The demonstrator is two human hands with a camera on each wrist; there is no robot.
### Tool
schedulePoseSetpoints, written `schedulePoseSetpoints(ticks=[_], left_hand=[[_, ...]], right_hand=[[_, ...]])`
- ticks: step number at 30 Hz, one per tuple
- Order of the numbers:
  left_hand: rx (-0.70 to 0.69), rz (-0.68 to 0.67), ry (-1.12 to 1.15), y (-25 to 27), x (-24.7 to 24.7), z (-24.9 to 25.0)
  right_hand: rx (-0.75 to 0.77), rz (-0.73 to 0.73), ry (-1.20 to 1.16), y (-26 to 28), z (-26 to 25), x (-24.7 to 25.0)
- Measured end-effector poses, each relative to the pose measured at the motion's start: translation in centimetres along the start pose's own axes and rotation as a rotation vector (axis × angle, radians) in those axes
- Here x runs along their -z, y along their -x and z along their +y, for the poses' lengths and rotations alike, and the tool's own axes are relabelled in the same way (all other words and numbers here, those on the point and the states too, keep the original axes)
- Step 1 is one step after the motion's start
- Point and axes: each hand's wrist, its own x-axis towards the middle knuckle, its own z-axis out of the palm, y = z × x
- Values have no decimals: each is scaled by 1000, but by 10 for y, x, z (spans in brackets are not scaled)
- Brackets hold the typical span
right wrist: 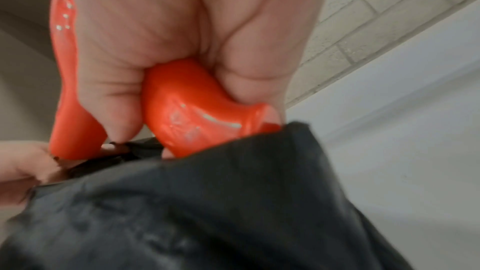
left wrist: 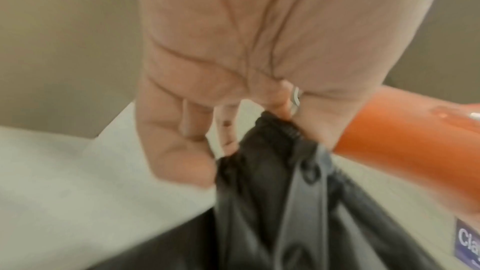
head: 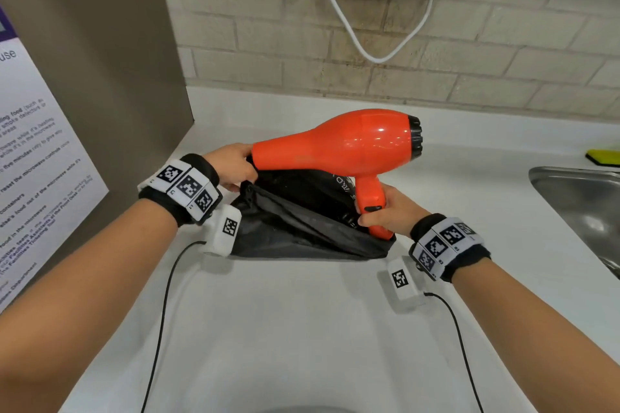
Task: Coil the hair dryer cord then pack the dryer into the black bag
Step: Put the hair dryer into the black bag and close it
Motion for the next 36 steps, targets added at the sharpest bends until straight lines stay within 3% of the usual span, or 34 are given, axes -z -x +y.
schedulePoseSetpoints(ticks=[3,7,12,19,29,32,36], left_hand=[[16,7,34,0,10,9],[-90,83,33,2,18,21],[-239,234,-341,5,13,28],[-248,258,-513,10,4,35],[-479,509,-181,26,-4,58],[-620,638,-51,33,-10,63],[-820,634,36,45,-16,73]], right_hand=[[-1,-24,14,0,-3,-5],[-21,45,41,-3,-6,-8],[-26,70,93,-3,-13,-7],[30,65,232,7,-23,-3],[43,113,304,12,-31,-3],[40,126,309,13,-34,-2],[18,161,346,13,-34,-1]])
